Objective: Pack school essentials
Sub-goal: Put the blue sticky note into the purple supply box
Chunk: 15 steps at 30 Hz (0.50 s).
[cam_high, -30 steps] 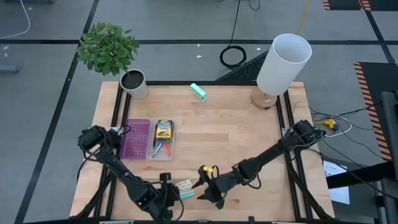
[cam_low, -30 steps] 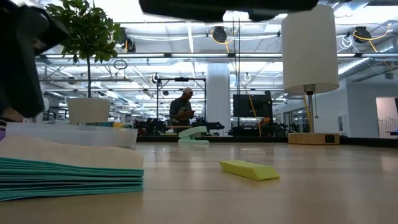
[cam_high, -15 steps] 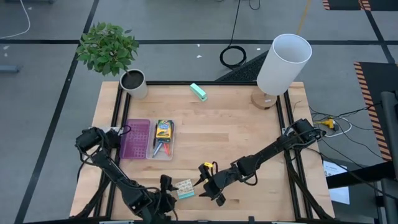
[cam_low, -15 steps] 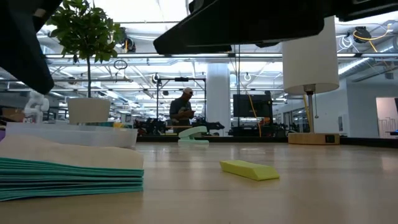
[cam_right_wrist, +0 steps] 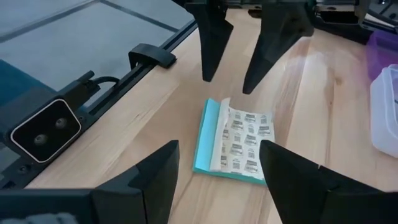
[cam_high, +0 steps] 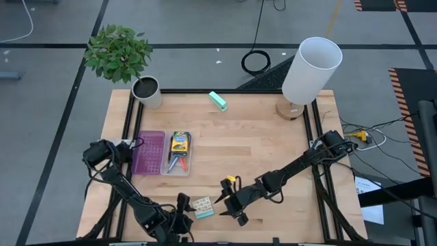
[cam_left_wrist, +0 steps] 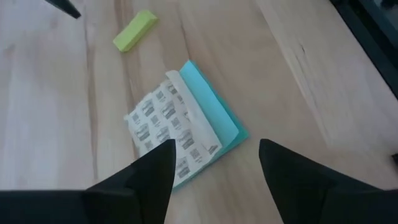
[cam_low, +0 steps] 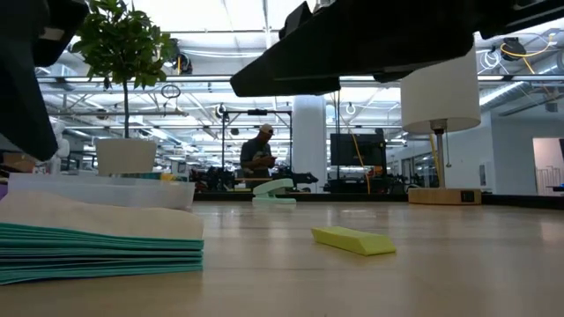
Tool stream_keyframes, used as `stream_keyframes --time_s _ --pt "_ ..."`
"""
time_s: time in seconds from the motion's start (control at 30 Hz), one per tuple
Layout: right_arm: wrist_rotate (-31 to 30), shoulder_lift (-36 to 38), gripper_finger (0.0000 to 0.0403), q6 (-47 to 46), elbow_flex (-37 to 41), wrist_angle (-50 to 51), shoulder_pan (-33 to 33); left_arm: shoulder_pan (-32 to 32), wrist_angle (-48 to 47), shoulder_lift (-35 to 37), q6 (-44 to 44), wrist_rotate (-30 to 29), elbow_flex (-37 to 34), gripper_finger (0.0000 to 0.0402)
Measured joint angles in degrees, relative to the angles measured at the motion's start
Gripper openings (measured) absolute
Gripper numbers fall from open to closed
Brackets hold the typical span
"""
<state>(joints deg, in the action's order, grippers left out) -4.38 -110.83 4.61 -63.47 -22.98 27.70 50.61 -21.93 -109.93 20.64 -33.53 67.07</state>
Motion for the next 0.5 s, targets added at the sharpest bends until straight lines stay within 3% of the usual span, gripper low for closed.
stream_keyframes --time_s 0.27,0.5 --pt "0.0 0.0 0.0217 -0.8 0.8 -1.2 -0.1 -0.1 5.4 -4.2 -5.1 -0.5 0.0 0.0232" --pt "0.0 0.0 0.0217 -0.6 0.8 -1.2 -0.2 -0.1 9.5 -6.7 -3.4 -3.9 0.0 0.0232"
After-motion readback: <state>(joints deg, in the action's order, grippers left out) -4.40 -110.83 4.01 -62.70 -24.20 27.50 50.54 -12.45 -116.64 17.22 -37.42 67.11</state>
